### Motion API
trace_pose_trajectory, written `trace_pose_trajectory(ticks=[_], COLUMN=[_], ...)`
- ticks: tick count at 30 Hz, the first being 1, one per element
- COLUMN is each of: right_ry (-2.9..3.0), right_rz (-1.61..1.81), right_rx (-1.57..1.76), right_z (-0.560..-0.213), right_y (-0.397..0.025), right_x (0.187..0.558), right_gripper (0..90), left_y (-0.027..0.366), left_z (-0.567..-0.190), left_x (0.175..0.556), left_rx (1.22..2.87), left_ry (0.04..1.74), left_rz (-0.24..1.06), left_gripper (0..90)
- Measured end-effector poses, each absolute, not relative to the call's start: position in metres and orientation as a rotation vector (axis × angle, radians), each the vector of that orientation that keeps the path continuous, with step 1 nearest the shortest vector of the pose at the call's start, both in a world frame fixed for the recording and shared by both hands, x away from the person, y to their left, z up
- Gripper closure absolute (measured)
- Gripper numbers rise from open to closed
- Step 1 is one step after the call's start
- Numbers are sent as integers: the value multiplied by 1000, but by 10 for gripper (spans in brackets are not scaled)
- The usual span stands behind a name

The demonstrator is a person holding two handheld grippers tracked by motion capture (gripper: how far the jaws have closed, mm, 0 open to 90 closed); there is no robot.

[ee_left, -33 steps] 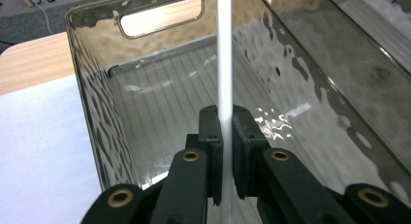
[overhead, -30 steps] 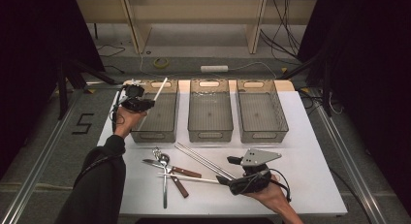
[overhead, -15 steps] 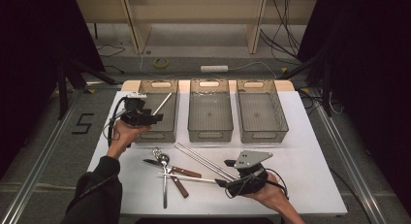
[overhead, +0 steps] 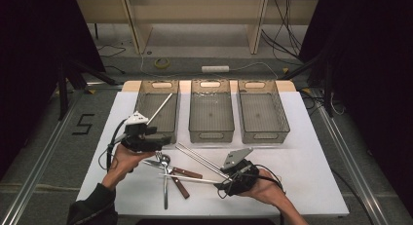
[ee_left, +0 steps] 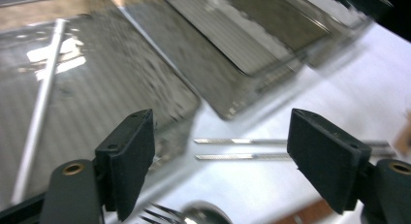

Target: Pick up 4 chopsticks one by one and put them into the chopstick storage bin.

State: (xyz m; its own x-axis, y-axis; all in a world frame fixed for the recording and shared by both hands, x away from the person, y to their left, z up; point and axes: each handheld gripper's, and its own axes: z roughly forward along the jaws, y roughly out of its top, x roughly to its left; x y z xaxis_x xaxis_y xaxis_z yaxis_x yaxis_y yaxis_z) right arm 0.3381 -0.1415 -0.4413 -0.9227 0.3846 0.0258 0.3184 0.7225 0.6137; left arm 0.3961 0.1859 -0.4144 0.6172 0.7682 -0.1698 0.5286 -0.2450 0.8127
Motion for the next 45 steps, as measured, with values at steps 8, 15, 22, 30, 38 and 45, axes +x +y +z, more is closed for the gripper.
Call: trace_pose_trajectory(ticks=[8,15,22,30,38,45], right_ry=[2871,2898,2926,2944,2956,2963], right_rz=[903,856,806,721,666,648], right_rx=[546,537,511,496,448,425], right_z=[-446,-450,-454,-460,-466,-467], right_y=[-132,-128,-121,-111,-108,-106], right_x=[344,347,352,354,356,355], right_gripper=[466,503,568,644,701,750], left_y=[178,175,167,165,163,161], left_z=[-418,-426,-433,-433,-434,-434], left_x=[368,351,335,331,329,328], left_rx=[1922,1920,1960,1955,1981,1995], left_ry=[957,943,907,886,867,855], left_rz=[329,282,264,257,266,268], left_gripper=[205,196,193,191,191,191])
